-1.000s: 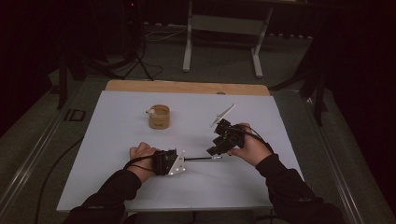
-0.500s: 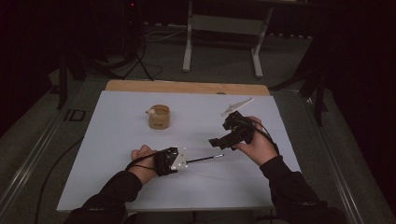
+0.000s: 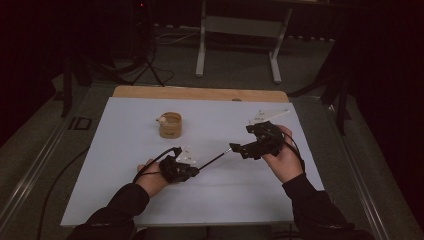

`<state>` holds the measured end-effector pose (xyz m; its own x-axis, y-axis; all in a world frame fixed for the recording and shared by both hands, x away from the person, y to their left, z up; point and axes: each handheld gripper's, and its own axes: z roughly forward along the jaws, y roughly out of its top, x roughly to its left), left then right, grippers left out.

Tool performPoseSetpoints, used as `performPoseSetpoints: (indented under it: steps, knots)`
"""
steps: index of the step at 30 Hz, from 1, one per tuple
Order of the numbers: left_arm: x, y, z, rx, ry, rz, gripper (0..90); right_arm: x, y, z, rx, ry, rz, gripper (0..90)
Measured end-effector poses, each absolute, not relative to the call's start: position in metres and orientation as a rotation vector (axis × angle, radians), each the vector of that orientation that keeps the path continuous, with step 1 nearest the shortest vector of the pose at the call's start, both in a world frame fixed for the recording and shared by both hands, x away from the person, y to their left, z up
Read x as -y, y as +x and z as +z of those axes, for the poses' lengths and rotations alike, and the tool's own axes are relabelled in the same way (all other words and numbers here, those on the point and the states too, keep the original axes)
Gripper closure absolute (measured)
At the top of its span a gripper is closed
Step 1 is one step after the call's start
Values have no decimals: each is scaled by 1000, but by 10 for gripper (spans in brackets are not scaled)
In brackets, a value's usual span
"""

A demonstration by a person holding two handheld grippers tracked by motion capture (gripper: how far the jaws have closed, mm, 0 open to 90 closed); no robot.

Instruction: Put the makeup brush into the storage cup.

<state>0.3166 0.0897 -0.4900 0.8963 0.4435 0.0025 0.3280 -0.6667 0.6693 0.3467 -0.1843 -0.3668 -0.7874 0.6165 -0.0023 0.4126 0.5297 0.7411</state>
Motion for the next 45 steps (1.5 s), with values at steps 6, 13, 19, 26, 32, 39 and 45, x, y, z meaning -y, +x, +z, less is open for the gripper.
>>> performPoseSetpoints:
  steps: [6,13,19,26,32,39,45]
  knots:
    - [-94,317,-492,-609,2301,160,864,189,337,-362,-2436,849,1132,141]
    - [-104,316,-489,-693,2159,132,864,193,331,-362,-2418,844,1145,142]
    - [-111,310,-489,-763,2086,187,863,193,329,-372,-2425,877,1156,131]
    - [-119,304,-492,-799,1979,223,863,195,328,-387,-2433,941,1211,122]
    - [-120,299,-498,-825,1930,222,862,196,328,-399,-2431,993,1237,113]
    - [-125,294,-506,-865,1849,226,861,191,325,-407,-2430,993,1260,110]
    - [-123,292,-509,-886,1851,261,861,187,322,-400,-2415,1009,1306,111]
